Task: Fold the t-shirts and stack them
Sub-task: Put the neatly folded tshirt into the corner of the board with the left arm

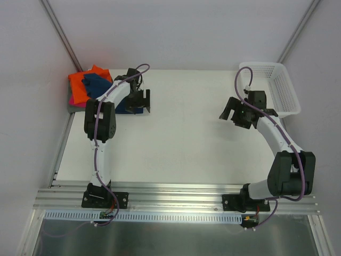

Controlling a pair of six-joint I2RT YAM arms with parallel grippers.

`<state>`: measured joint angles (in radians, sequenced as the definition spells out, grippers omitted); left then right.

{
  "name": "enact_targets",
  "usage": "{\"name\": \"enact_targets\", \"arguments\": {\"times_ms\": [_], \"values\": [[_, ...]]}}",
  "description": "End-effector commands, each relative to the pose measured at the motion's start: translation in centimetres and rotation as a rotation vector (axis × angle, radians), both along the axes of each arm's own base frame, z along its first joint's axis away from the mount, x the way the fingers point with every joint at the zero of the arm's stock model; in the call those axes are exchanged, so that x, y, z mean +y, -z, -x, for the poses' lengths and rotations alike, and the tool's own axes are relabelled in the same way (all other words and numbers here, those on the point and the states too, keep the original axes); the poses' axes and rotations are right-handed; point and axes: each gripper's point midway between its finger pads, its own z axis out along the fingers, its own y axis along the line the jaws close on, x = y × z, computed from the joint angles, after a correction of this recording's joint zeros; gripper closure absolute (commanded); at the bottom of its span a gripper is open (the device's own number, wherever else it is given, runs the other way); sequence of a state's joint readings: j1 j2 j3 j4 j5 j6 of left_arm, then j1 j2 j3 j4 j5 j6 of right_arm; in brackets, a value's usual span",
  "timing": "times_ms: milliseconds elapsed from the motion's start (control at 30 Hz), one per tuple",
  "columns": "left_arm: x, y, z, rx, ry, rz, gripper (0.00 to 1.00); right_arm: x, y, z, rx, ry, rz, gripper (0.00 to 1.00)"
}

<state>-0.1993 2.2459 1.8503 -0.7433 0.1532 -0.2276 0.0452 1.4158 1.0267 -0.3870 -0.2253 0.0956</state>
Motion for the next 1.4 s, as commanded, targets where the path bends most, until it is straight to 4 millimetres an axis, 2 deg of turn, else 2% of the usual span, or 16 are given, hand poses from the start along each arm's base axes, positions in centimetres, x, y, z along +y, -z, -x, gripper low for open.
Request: {"name": "enact_targets", "arguments": {"times_ms": [0,233,333,500,700,900,1000,1033,1100,1133,1267,1367], "values": [[-1.5,-2.6,-1.1,-0.054,-0.001,0.034,0.18,0.0,-1.7,-1.3,-0.046,0.003,-0.016,0.03],[-1.6,-5.4,-3.2,-0.156,-0.001,0.003,0.23,-0.1,-1.3,-1.3,-0.035,0.007,-0.013,0.03],[-1.2,-5.6,-4.0,-0.187,-0.011,-0.044,0.23,-0.1,-1.3,-1.5,-0.033,0.008,-0.014,0.03],[0.5,-3.0,-4.3,-0.169,0.009,-0.173,0.26,0.0,-1.7,-2.3,-0.043,0.007,-0.018,0.03],[1.5,-0.1,-3.1,-0.105,0.034,-0.234,0.31,-0.2,-1.7,-2.4,-0.041,0.018,-0.033,0.03],[1.7,1.0,-1.3,-0.053,0.036,-0.258,0.39,-0.8,-1.6,-2.1,-0.034,0.042,-0.048,0.03],[1.5,1.5,-0.4,-0.028,0.047,-0.254,0.52,-0.7,-1.4,-1.9,-0.026,0.048,-0.055,0.03],[1.4,1.6,-0.3,-0.025,0.058,-0.252,0.6,-0.7,-1.4,-1.9,-0.025,0.046,-0.057,0.03],[1.3,1.6,0.1,-0.017,0.072,-0.242,0.69,-0.7,-1.4,-1.9,-0.026,0.049,-0.06,0.03],[1.3,1.4,0.1,-0.021,0.075,-0.239,0.78,-0.6,-1.4,-1.9,-0.025,0.05,-0.062,0.03],[1.5,-0.2,-0.2,-0.052,0.081,-0.216,1.0,-0.6,-1.5,-2.1,-0.025,0.053,-0.069,0.03],[3.4,-2.9,-1.3,-0.115,0.037,-0.228,1.0,-0.4,-1.7,-2.3,-0.032,0.05,-0.075,0.03]]}}
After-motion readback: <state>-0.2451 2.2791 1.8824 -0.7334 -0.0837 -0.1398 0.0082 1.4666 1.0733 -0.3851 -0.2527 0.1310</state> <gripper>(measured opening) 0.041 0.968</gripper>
